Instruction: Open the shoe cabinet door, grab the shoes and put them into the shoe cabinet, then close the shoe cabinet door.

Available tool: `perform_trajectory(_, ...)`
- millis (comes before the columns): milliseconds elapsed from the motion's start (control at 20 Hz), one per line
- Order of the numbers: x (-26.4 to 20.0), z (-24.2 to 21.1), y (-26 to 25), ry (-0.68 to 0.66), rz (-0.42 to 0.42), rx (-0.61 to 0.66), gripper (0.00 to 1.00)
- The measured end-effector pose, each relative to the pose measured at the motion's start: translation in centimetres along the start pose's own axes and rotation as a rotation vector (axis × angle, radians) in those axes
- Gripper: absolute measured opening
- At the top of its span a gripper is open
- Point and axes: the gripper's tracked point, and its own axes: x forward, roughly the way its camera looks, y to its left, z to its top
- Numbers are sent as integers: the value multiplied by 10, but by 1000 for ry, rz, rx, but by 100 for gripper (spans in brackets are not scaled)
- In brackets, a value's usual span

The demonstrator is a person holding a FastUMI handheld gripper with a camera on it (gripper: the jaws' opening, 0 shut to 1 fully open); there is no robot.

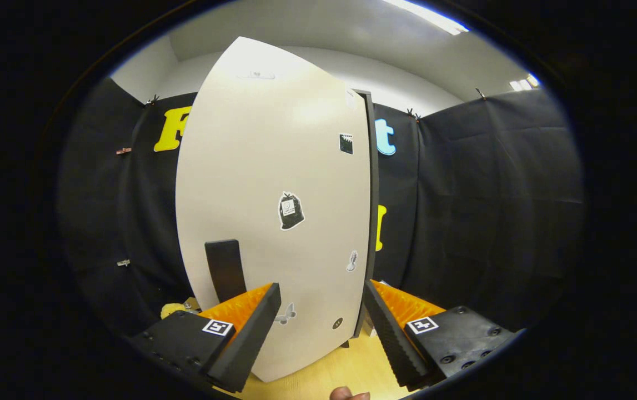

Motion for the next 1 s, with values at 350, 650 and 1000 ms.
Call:
perform_trajectory(350, 4, -9, 18, 38, 83, 83, 98)
perform_trajectory(650, -1, -6, 22, 27, 79, 43, 98)
perform_trajectory(1000, -7, 1, 25, 3, 82, 39, 98)
